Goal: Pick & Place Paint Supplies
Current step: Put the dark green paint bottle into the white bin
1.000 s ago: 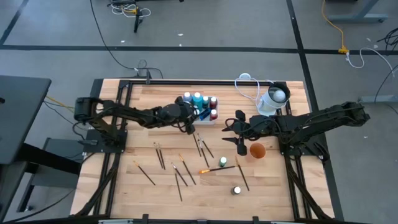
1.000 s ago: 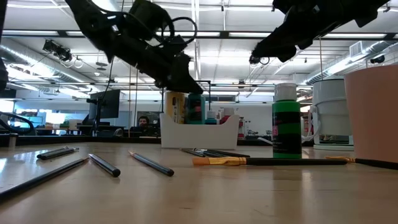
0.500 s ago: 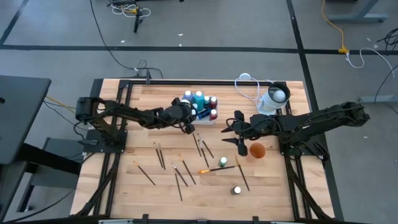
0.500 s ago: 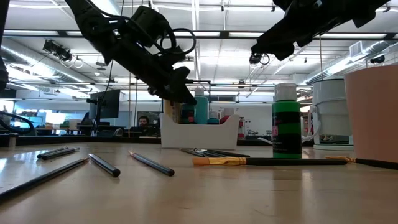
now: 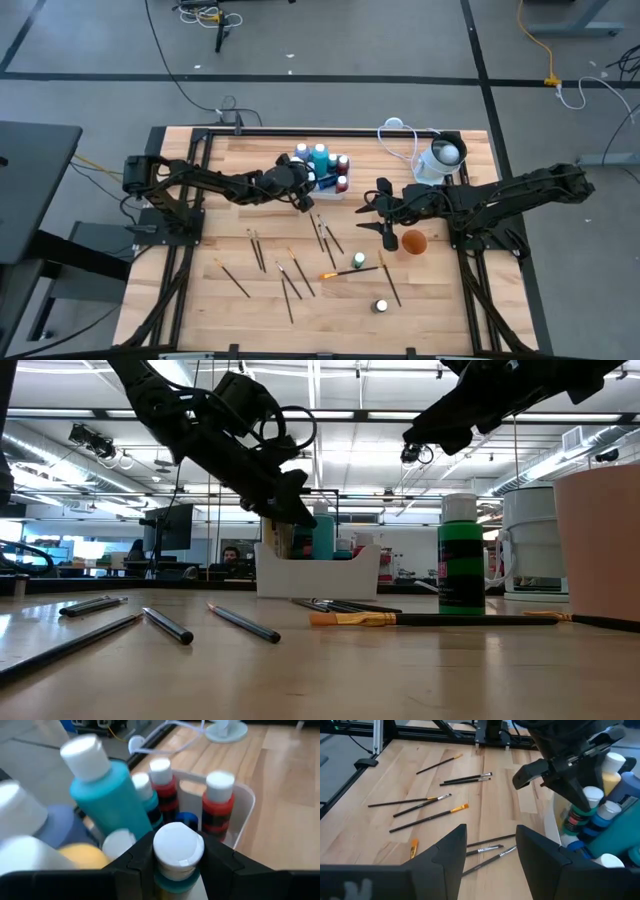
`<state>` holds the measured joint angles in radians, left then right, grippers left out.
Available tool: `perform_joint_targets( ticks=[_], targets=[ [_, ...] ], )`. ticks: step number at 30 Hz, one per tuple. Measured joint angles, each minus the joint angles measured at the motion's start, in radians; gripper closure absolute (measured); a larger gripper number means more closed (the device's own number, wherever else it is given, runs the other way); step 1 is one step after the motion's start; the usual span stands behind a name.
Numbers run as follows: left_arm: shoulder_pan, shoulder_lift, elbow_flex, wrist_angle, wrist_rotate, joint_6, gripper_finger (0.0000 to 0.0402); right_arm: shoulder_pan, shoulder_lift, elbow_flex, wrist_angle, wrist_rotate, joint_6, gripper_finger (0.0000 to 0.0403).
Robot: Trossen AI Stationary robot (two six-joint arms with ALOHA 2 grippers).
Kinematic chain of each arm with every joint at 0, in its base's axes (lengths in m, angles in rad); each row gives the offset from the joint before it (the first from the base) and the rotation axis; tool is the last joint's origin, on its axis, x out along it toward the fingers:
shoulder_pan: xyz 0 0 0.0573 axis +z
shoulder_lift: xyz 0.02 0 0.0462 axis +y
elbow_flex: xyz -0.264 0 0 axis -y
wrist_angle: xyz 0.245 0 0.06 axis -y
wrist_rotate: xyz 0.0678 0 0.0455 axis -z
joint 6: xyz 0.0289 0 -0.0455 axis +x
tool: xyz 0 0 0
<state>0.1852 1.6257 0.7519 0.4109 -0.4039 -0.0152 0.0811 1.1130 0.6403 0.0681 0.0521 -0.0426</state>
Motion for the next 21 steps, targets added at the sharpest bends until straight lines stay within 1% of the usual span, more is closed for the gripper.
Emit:
perform_joint_targets(
  ticks=[4, 7, 9, 12, 14, 21],
  targets=[
    [-0.001, 0.000, 0.029, -0.058, -0.038, 0.052, 0.0269, 0.000, 0.000, 0.000, 0.000, 0.000, -0.006, 0.0227],
    [0.000, 0.000, 0.030, -0.091, -0.067, 0.048, 0.0267, 0.000, 0.000, 0.000, 0.000, 0.000, -0.006, 0.0227],
    [0.002, 0.000, 0.030, -0.106, -0.053, 0.033, 0.0269, 0.000, 0.000, 0.000, 0.000, 0.000, -0.006, 0.0227],
    [0.002, -0.002, 0.031, -0.103, 0.009, 0.022, 0.0272, 0.000, 0.000, 0.000, 0.000, 0.000, -0.006, 0.0227],
    [0.002, -0.002, 0.031, -0.098, 0.032, 0.019, 0.0272, 0.000, 0.000, 0.000, 0.000, 0.000, -0.006, 0.0227],
    [0.008, -0.002, 0.031, -0.097, 0.036, 0.018, 0.0268, 0.000, 0.000, 0.000, 0.000, 0.000, -0.006, 0.0227]
  ],
)
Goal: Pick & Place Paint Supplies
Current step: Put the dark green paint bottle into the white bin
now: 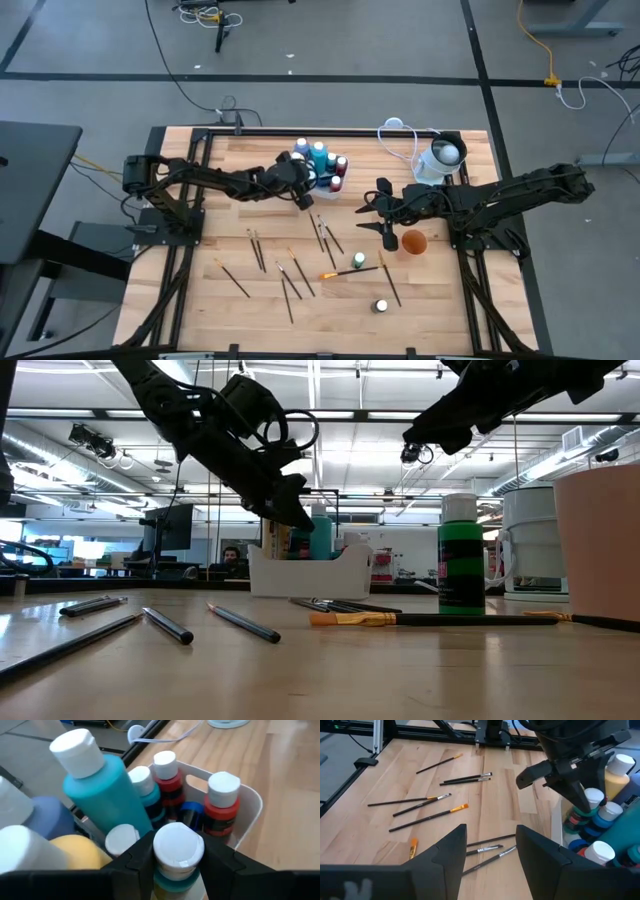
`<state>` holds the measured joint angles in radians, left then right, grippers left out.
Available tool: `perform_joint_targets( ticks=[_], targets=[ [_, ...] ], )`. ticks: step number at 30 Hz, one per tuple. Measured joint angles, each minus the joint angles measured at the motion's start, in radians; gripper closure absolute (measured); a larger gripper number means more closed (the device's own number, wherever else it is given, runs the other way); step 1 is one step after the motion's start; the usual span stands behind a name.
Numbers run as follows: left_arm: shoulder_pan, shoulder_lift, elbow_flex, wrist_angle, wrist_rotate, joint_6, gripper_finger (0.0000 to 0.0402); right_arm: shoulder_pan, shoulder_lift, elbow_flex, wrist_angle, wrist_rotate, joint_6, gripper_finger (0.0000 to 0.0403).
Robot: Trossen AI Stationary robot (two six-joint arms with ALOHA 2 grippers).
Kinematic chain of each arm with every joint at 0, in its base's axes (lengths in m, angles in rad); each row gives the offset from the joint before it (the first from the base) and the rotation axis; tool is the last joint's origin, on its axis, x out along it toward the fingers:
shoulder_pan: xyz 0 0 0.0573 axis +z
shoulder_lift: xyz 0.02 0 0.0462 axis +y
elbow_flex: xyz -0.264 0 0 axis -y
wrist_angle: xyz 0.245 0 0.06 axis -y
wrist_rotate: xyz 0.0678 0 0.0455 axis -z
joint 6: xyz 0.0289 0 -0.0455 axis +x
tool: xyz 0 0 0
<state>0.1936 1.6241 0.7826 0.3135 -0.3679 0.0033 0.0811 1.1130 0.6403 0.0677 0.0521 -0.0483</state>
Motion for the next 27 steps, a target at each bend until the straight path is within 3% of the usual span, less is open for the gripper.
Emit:
perform_joint_targets(
  ticks=[7, 16, 24, 27],
  targets=[
    [0.019, 0.000, 0.001, 0.013, 0.144, -0.022, 0.0264, 0.000, 0.000, 0.000, 0.000, 0.000, -0.012, 0.0227],
    [0.032, 0.000, 0.001, 0.014, -0.015, -0.012, 0.0273, 0.000, 0.000, 0.000, 0.000, 0.000, -0.013, 0.0227],
    [0.042, 0.000, 0.001, -0.065, 0.001, -0.069, 0.0258, 0.000, 0.000, 0.000, 0.000, 0.000, -0.014, 0.0227],
    [0.044, 0.000, 0.001, -0.078, 0.056, -0.071, 0.0267, 0.000, 0.000, 0.000, 0.000, 0.000, -0.014, 0.0227]
  ],
)
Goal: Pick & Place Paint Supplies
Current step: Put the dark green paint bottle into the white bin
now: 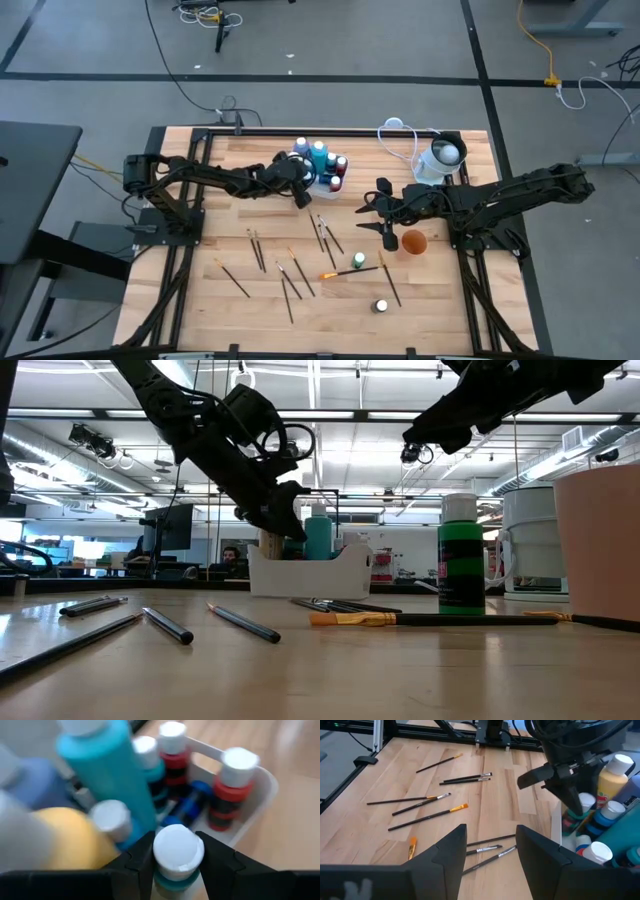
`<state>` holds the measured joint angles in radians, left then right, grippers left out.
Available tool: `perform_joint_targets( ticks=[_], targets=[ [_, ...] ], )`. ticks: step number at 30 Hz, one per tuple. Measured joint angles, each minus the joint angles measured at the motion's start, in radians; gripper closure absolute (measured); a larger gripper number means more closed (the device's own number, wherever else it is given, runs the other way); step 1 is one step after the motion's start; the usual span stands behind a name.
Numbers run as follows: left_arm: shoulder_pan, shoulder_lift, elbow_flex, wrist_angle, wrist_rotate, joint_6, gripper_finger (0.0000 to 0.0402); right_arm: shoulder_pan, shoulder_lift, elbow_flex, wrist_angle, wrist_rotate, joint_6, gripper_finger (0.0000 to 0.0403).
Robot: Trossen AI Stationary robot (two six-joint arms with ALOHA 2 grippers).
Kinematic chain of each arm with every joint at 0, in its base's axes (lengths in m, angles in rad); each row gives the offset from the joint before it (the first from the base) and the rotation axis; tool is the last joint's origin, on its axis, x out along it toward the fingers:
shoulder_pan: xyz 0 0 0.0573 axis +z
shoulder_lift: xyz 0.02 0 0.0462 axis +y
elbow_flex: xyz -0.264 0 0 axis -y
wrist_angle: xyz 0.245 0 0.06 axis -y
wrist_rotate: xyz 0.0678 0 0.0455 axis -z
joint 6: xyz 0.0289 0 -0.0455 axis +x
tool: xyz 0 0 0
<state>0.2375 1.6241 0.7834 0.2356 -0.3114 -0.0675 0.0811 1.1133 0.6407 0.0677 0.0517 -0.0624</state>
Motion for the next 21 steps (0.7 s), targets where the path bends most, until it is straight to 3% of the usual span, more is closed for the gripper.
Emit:
perform_joint_targets(
  ticks=[4, 11, 21],
  targets=[
    [0.002, 0.000, 0.000, 0.012, 0.076, -0.004, 0.0271, 0.000, 0.000, 0.000, 0.000, 0.000, 0.000, 0.0227],
    [0.014, 0.000, 0.000, 0.006, 0.024, 0.006, 0.0244, 0.000, 0.000, 0.000, 0.000, 0.000, 0.000, 0.0227],
    [0.029, 0.000, 0.000, 0.019, -0.018, 0.054, 0.0243, 0.000, 0.000, 0.000, 0.000, 0.001, 0.000, 0.0227]
  ],
)
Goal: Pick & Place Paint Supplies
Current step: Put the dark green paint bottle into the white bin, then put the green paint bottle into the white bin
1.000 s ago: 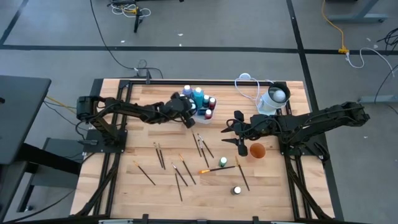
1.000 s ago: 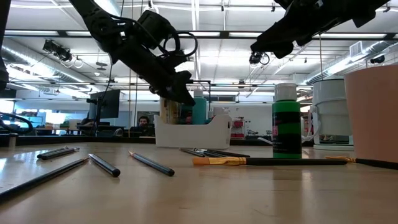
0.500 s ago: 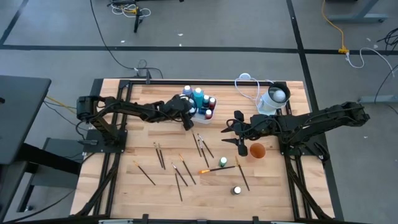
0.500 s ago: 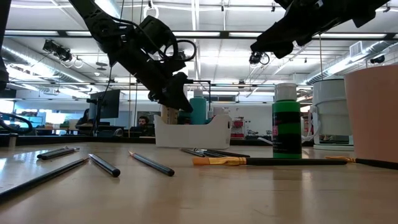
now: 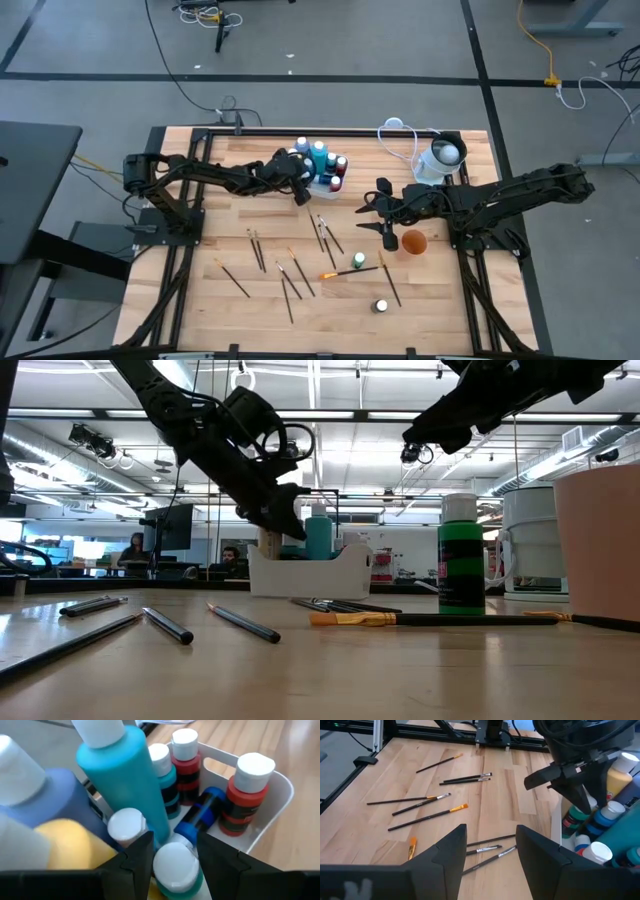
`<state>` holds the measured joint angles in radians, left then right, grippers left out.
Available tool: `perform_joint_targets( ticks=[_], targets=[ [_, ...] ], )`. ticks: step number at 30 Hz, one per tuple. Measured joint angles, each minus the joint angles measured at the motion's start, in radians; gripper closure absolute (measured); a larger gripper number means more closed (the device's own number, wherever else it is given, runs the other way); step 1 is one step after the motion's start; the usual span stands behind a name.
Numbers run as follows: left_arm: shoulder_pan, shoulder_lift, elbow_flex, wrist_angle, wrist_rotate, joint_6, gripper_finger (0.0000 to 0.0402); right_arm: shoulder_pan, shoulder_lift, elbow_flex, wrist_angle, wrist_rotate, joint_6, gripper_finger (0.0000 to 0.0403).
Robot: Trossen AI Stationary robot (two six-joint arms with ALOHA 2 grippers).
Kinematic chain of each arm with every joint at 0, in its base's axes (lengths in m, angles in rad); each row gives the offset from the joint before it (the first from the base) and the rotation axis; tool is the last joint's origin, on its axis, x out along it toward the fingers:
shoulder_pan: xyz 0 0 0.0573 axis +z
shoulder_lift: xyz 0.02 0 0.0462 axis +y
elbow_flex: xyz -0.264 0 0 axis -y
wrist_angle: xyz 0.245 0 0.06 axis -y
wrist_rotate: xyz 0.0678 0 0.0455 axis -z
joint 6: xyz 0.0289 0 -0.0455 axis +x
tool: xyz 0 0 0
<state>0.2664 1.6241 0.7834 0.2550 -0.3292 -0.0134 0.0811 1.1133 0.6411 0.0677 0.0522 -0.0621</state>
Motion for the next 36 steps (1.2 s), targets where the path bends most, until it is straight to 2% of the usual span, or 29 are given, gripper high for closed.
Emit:
perform_joint_targets(
  ticks=[3, 7, 11, 18, 22, 26, 31, 33, 36],
  targets=[
    [-0.010, -0.008, 0.000, 0.004, -0.030, 0.032, 0.0243, 0.000, 0.000, 0.000, 0.000, 0.014, 0.011, 0.0227],
    [-0.035, -0.041, 0.012, 0.007, -0.074, 0.046, 0.0243, 0.000, 0.000, 0.000, 0.005, 0.091, 0.018, 0.0227],
    [-0.069, -0.085, 0.040, 0.010, -0.051, 0.051, 0.0243, 0.000, 0.000, 0.000, 0.005, 0.116, 0.019, 0.0227],
    [-0.133, -0.110, 0.066, 0.027, 0.085, 0.056, 0.0243, 0.000, 0.000, 0.000, 0.000, -0.135, 0.052, 0.0227],
    [-0.158, -0.107, 0.066, 0.031, 0.089, 0.057, 0.0242, 0.001, 0.034, 0.000, 0.015, -0.239, 0.027, 0.0227],
    [-0.171, -0.107, 0.066, 0.033, 0.089, 0.056, 0.0242, 0.001, 0.125, 0.000, 0.062, -0.329, 0.024, 0.0227],
    [-0.172, -0.106, 0.066, 0.029, 0.087, 0.056, 0.0242, 0.001, 0.228, 0.000, 0.062, -0.513, -0.017, 0.0227],
    [-0.172, -0.106, 0.066, 0.029, 0.087, 0.056, 0.0242, 0.002, 0.256, 0.000, 0.075, -0.531, -0.071, 0.0227],
    [-0.172, -0.106, 0.066, 0.028, 0.087, 0.064, 0.0242, 0.001, 0.291, 0.000, 0.109, -0.491, -0.115, 0.0227]
  ],
)
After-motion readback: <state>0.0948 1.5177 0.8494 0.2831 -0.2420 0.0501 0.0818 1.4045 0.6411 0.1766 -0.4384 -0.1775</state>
